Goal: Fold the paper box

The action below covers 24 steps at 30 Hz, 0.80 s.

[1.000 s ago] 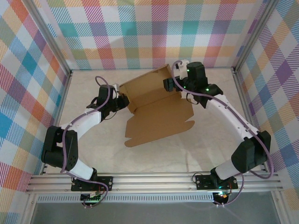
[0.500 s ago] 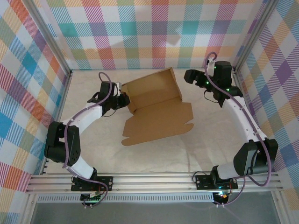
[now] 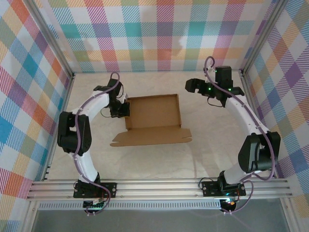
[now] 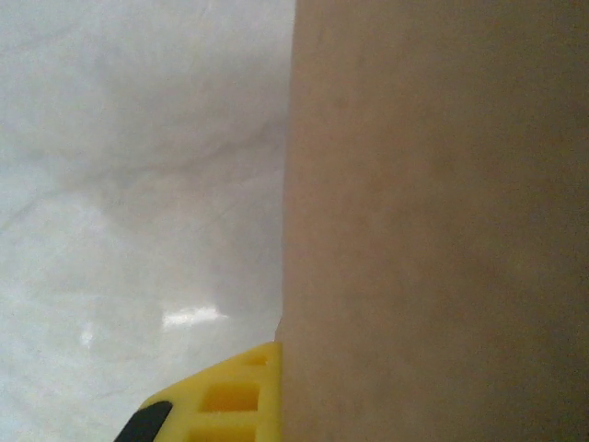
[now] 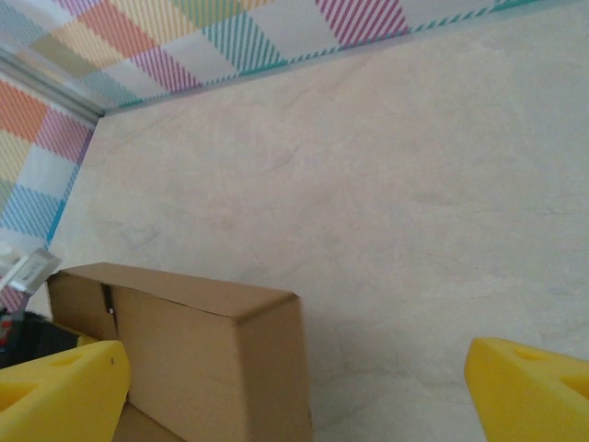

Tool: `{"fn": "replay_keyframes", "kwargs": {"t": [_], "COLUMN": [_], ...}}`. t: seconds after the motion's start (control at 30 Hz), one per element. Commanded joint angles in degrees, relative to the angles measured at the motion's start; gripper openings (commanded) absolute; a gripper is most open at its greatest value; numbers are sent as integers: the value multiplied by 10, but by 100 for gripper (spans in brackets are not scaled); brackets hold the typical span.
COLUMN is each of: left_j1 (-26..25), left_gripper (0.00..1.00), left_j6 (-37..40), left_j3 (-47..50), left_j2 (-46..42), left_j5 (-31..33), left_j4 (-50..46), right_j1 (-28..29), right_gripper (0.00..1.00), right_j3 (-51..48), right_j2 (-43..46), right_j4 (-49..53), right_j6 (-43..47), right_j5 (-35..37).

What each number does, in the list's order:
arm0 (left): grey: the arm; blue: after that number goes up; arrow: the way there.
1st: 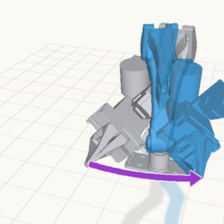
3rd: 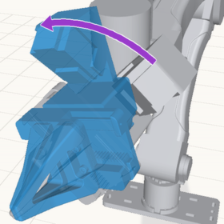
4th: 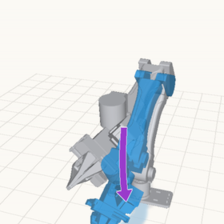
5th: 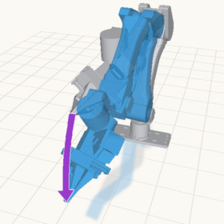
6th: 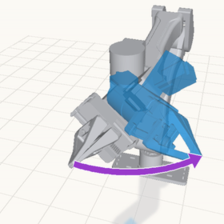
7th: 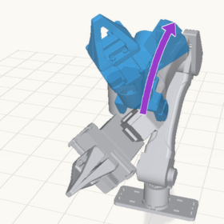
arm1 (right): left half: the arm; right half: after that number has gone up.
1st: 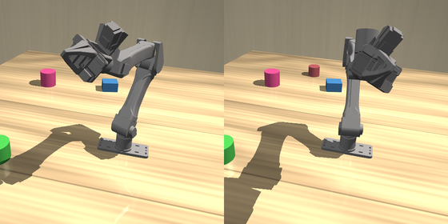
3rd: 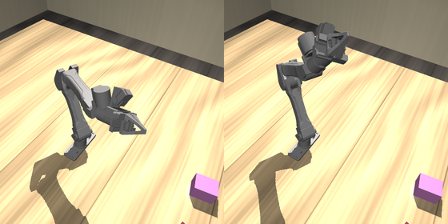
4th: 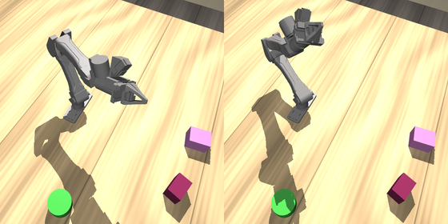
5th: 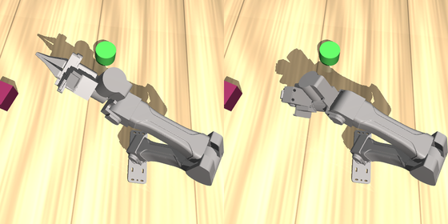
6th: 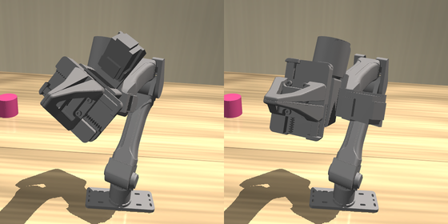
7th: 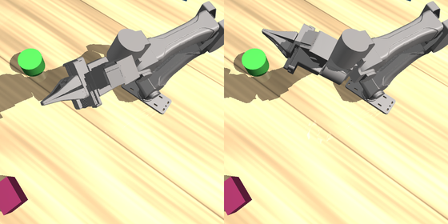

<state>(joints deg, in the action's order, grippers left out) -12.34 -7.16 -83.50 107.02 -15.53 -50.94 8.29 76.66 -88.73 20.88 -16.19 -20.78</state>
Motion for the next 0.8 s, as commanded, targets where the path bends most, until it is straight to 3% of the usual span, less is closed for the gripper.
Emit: {"fn": "replay_keyframes", "kwargs": {"t": [0.0,0.3,0.37,0.47,0.53,0.77], "left_j1": [5,-6,-10,-14,-15,-18], "left_gripper": [0,0,8,10,15,48], "left_j6": [49,60,60,61,60,61], "left_j3": [-55,-187,-209,-230,-235,-241], "left_j2": [34,152,173,195,201,162], "left_j5": [19,107,122,132,136,103], "left_j4": [-142,-257,-270,-280,-280,-261], "right_j1": [-1,2,1,1,2,27], "right_gripper": [94,94,94,94,94,96], "right_j3": [30,46,51,53,53,74], "right_j2": [-17,-60,-63,-62,-62,-81], "right_j4": [6,-4,4,10,10,40], "right_j6": [32,28,34,40,44,104], "right_j5": [-46,-94,-93,-91,-96,-102]}}
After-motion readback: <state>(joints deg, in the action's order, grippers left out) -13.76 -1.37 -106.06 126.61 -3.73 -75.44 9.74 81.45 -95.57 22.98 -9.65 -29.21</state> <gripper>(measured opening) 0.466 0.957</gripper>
